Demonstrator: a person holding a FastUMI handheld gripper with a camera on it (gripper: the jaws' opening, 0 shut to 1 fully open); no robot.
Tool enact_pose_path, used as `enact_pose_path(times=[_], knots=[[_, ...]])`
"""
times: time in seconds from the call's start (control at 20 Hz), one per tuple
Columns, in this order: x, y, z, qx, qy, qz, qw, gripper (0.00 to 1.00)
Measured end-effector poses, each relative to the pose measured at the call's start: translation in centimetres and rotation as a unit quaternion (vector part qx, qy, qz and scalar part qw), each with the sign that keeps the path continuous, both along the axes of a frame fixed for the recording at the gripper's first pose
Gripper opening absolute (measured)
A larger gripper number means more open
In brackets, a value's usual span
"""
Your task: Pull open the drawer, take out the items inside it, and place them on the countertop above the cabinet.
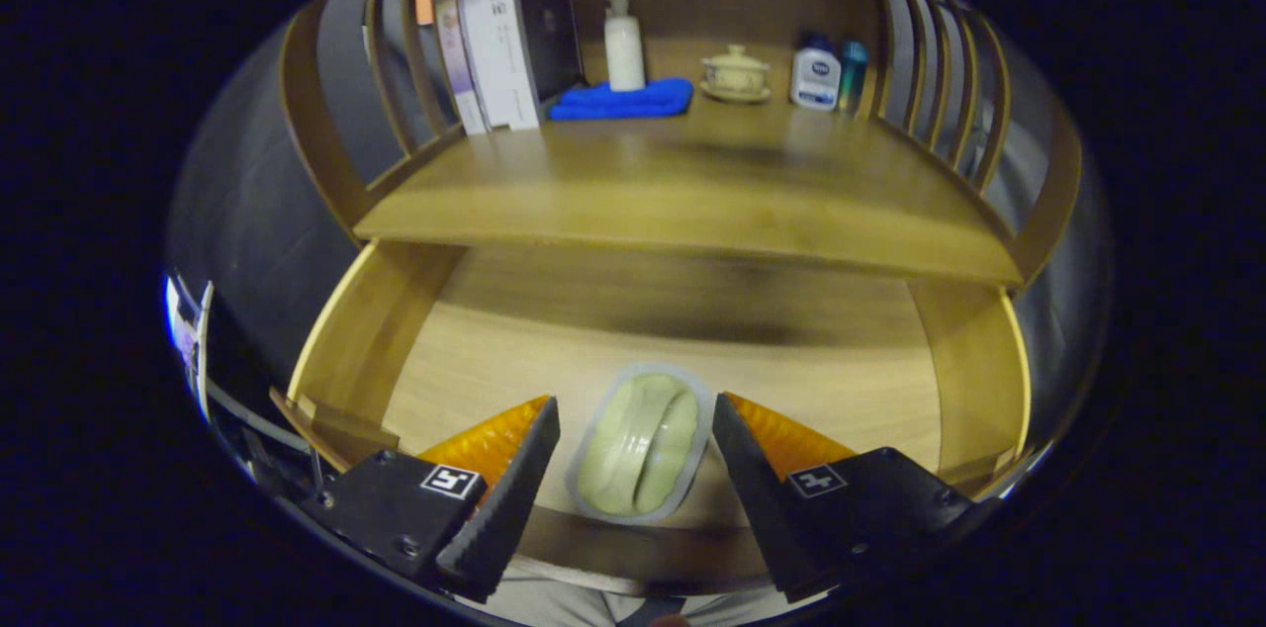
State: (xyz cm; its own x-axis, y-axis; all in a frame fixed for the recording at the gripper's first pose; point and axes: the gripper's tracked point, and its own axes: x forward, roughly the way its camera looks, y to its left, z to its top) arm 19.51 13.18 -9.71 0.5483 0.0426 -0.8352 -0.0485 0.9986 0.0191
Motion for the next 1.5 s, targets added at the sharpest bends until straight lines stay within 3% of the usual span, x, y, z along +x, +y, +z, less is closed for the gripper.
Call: enact_pose_path(times=[0.3, 0.55, 0.75, 1.5], knots=[[-0.6, 1.1, -2.0, 0.015, 0.045, 0.01, 0.999, 0.81], [-0.2, 0.5, -2.0, -0.012, 0.044, 0.018, 0.999, 0.38], [0.2, 0.1, -1.9, -0.026, 0.031, 0.028, 0.999, 0.17], [0.0, -3.4, 7.8, -0.021, -0.087, 0.013, 0.996, 0.16]])
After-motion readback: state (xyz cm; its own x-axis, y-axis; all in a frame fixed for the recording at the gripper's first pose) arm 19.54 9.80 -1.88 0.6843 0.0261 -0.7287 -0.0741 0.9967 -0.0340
